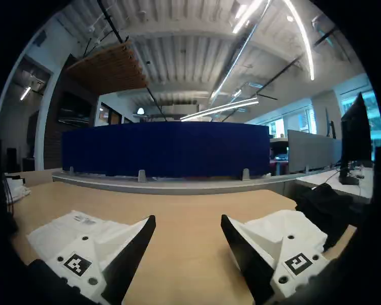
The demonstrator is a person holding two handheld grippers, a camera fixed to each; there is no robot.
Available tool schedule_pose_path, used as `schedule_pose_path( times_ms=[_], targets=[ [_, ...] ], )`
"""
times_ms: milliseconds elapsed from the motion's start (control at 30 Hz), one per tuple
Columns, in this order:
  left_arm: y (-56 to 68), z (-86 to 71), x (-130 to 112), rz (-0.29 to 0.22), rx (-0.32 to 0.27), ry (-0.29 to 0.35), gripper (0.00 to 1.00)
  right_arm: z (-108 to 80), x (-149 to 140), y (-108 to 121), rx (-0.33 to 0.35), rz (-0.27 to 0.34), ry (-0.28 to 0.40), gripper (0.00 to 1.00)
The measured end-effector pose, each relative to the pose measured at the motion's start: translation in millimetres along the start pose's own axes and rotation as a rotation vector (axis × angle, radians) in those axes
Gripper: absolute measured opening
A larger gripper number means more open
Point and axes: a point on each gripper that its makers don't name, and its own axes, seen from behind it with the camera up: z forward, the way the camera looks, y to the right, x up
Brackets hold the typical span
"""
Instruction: Fold towel
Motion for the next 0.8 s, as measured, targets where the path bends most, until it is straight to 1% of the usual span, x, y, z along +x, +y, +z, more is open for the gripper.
schedule_pose_path(
  times_ms=[100,367,500,600,700,800],
  targets=[
    [2.2,-2.7,-1.3,0.0,0.0,0.0,0.94,0.0,0.9,-0.3,0.0,0.001,0.0,1.0],
    [2.6,-5.2,-4.0,0.002,0.005,-0.004,0.94,-1.9,7.5,-1.1,0.0,0.003,0.001,1.0],
    [4.0,-7.8,1.0,0.009,0.001,-0.018,0.94,-4.1,16.3,-4.0,0.004,0.022,0.004,1.0],
    [3.5,-10.3,17.9,0.013,0.0,-0.011,0.94,-6.4,33.0,-7.8,0.011,0.03,-0.001,1.0],
    [2.3,-11.7,40.5,0.01,0.001,-0.014,0.94,-7.5,54.0,-10.0,0.006,0.015,-0.013,1.0],
    [2.7,-14.1,68.8,0.006,-0.004,-0.016,0.94,-8.7,77.2,-13.1,0.001,-0.008,-0.023,1.0]
  ],
)
